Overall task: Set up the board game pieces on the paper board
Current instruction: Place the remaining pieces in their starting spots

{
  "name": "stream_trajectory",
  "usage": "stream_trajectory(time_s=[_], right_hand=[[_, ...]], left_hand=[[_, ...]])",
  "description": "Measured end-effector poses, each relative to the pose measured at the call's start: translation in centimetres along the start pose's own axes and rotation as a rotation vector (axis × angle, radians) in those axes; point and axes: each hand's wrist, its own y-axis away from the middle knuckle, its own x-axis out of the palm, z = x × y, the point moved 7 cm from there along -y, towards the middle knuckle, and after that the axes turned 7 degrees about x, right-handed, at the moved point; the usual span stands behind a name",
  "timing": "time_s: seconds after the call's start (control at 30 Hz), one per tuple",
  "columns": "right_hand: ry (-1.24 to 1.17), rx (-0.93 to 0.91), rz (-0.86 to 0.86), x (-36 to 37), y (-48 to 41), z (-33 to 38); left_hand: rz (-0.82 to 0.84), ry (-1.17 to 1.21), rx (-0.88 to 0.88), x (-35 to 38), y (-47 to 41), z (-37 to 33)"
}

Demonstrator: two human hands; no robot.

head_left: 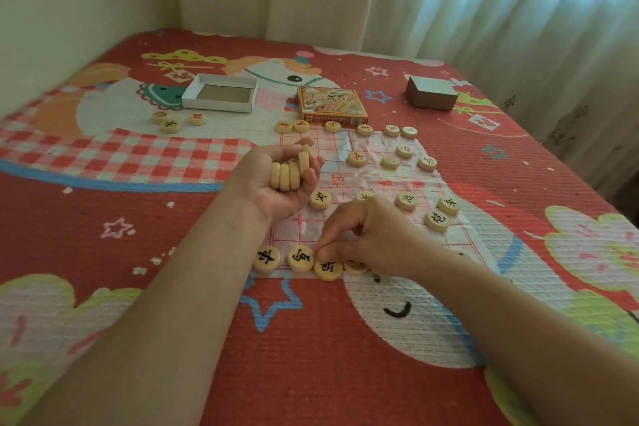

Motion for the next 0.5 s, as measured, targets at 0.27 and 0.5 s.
stream_trajectory(time_s=[0.27, 0.5], right_hand=[[-0.189, -0.101, -0.396, -4.9, 0.4, -0.3], [-0.265, -0.144, -0.351, -4.4, -0.1, -0.7]], left_hand=[[0.112, -0.197, -0.101, 1.1, 0.5, 1.6], [0.075, -0.434, -0.093, 1.2, 0.4, 2.9]])
